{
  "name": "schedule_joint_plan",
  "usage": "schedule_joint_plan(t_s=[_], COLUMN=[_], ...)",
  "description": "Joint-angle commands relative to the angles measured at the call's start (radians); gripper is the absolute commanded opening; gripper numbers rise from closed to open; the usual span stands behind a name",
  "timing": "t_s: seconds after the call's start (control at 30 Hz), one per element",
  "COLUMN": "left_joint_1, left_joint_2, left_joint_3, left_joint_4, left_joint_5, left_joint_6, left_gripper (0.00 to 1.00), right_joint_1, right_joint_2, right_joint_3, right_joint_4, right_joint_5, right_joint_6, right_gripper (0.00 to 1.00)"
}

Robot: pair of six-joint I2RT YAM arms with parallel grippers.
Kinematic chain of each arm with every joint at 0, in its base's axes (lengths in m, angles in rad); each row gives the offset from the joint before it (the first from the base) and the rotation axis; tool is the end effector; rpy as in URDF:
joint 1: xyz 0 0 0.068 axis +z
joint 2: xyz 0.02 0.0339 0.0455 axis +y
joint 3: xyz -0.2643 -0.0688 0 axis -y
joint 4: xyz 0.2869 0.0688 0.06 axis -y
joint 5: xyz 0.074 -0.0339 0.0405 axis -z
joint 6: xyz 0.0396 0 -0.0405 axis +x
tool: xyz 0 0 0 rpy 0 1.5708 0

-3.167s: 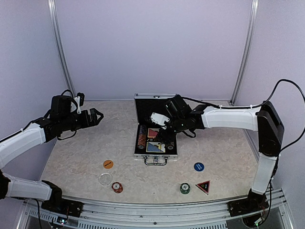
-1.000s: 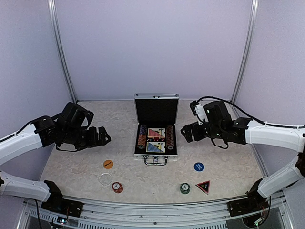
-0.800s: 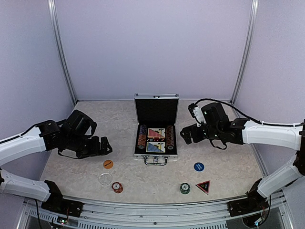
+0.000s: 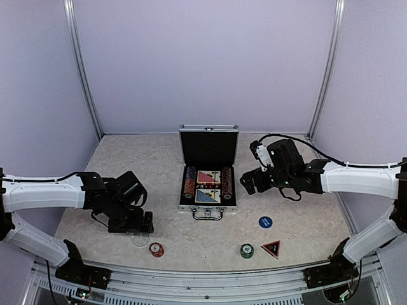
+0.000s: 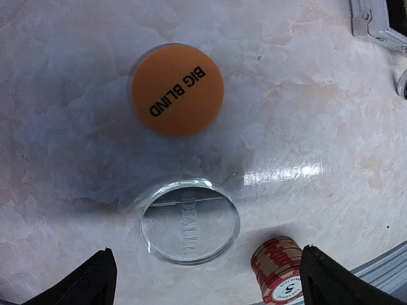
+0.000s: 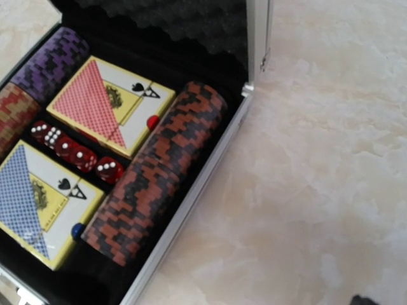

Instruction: Pack up texas hold em set

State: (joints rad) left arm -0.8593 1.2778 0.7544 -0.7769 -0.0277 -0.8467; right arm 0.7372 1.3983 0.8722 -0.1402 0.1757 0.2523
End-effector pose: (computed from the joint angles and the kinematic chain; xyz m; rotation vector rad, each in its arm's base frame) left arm 0.1657 -0.1905 0.1656 0.0129 2.9305 -0.2737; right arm 0.2576 0.2246 0.2119 -0.4458 2.2026 0.3439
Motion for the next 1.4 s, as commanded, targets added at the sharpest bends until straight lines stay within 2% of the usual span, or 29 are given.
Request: schedule_joint_plan(t_s=[0.0,0.3,1.37], left_joint_1=[-0.006,-0.006,-0.007], left_joint_2=[0.017,0.046,0.152], left_joint_3=[-0.012,-0.056,-0.034], left_joint_4=[-0.003,0.036,0.076], left_joint_5=[-0.025,0.001,-0.013], left_joint_6=[0.017,0.031,0.049], left_gripper=[0.99,0.99,0.98], right_joint_1=[-0.004,-0.003,-0.003], right_joint_2=[-0.01,0.011,0.033], right_joint_3=[-0.015,-0.002,0.019], right_joint_4=[0.014,0.014,0.008], right_joint_5=[0.002,-0.012,-0.015], right_joint_6=[-0.002,0.003,-0.015], right_gripper=[0.99,0.98,0.98])
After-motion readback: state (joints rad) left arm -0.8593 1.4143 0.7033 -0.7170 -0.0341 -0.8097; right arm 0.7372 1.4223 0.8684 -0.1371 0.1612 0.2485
